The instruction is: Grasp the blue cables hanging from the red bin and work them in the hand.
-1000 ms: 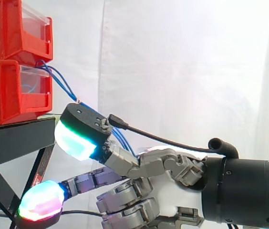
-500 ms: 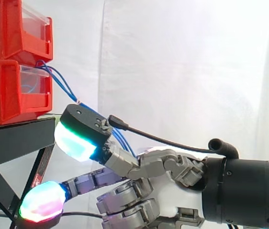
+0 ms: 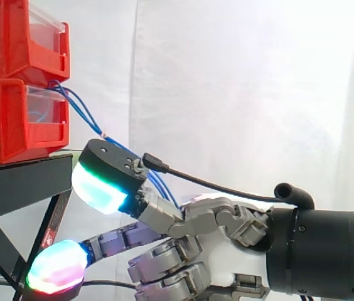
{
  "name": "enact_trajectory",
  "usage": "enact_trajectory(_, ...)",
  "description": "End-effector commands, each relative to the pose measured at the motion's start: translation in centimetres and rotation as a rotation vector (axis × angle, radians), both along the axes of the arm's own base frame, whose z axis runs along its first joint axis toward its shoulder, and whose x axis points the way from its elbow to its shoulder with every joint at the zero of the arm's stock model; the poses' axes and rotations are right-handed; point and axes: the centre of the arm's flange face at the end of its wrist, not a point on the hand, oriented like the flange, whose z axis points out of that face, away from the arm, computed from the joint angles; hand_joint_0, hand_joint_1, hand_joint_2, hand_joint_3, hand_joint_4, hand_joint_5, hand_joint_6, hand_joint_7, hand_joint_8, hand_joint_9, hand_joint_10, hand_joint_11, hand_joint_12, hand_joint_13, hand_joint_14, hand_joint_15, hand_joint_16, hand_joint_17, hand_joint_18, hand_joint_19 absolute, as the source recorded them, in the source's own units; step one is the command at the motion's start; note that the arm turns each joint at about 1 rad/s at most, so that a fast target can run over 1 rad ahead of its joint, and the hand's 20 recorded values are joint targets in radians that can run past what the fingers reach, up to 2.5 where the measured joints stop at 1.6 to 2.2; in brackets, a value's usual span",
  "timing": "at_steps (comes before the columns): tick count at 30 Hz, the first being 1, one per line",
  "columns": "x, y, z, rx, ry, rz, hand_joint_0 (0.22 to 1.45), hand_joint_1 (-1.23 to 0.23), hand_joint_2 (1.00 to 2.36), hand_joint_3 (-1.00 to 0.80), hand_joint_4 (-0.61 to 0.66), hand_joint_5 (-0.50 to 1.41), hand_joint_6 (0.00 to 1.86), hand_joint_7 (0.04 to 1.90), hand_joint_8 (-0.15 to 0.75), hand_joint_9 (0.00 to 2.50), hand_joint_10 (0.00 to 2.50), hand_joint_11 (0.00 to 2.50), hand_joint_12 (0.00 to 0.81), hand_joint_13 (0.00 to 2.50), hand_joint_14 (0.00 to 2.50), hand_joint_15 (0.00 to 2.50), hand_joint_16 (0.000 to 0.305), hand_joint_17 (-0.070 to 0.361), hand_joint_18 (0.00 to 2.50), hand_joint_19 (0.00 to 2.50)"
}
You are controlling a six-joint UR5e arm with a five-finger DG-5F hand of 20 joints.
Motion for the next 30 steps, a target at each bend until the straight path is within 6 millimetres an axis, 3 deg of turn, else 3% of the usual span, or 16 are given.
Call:
enact_trajectory(1,0.0,0.0,0.0,0.000,-0.001,0.001,0.80,-0.57,1.00,-0.95,0.25,0.09,0.19,1.26,0.615,1.54,2.50,2.50,0.681,1.96,2.50,1.86,0.213,0.160,2.34,0.64)
enact_trajectory(10,0.0,0.3,0.1,0.018,0.003,0.007,0.80,-0.57,1.00,-0.95,0.25,0.08,0.22,1.26,0.615,1.54,2.50,2.50,0.681,1.96,2.50,1.86,0.213,0.160,2.34,0.64)
enact_trajectory(18,1.1,-0.1,4.8,0.071,0.001,-0.001,0.80,-0.57,1.00,-0.95,0.24,0.08,0.25,1.25,0.615,1.54,2.50,2.50,0.681,1.96,2.50,1.86,0.213,0.160,2.34,0.64)
enact_trajectory(27,0.2,-0.6,4.8,0.073,0.107,0.015,0.80,-0.57,1.00,-0.95,0.25,0.08,0.25,1.25,0.615,1.54,2.50,2.50,0.681,1.96,2.50,1.86,0.213,0.160,2.34,0.64)
enact_trajectory(30,0.2,-1.0,6.2,0.108,0.077,0.005,0.80,-0.57,1.00,-0.95,0.24,0.08,0.26,1.25,0.615,1.54,2.50,2.50,0.681,1.96,2.50,1.86,0.213,0.160,2.34,0.64)
